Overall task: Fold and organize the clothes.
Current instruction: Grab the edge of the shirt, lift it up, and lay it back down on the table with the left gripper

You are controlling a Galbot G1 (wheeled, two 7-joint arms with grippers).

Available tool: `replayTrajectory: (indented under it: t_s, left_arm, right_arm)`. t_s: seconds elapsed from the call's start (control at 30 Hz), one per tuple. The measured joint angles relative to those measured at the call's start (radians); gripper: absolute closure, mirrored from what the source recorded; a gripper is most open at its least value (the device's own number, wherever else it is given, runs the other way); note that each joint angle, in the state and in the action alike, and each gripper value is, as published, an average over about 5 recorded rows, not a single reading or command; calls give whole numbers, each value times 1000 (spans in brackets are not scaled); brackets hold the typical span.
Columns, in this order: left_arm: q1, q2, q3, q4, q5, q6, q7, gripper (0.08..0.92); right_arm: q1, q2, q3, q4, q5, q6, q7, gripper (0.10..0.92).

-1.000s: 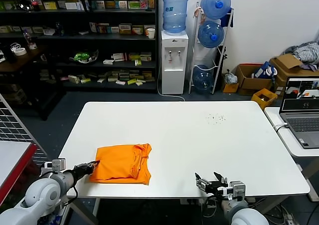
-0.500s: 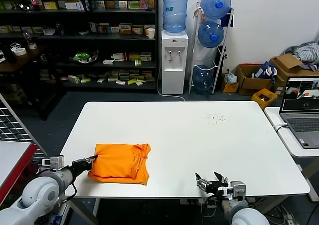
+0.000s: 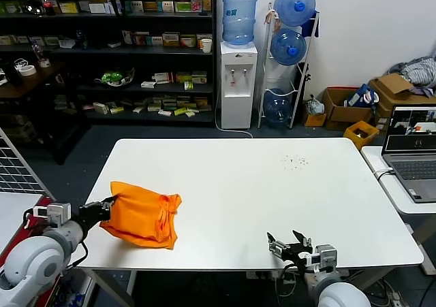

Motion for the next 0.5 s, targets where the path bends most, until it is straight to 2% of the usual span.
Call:
replayTrajectory:
  t_s: [0.27,0.5]
  left_arm:
    - [100,72,-130,26,16,-16,17,908]
    - [142,144,-207,82,17,-29,57,908]
  right_arm:
    - [-7,-3,5,8,-2,8,-1,203]
    - [-16,-1,14,20,-6,9,1,203]
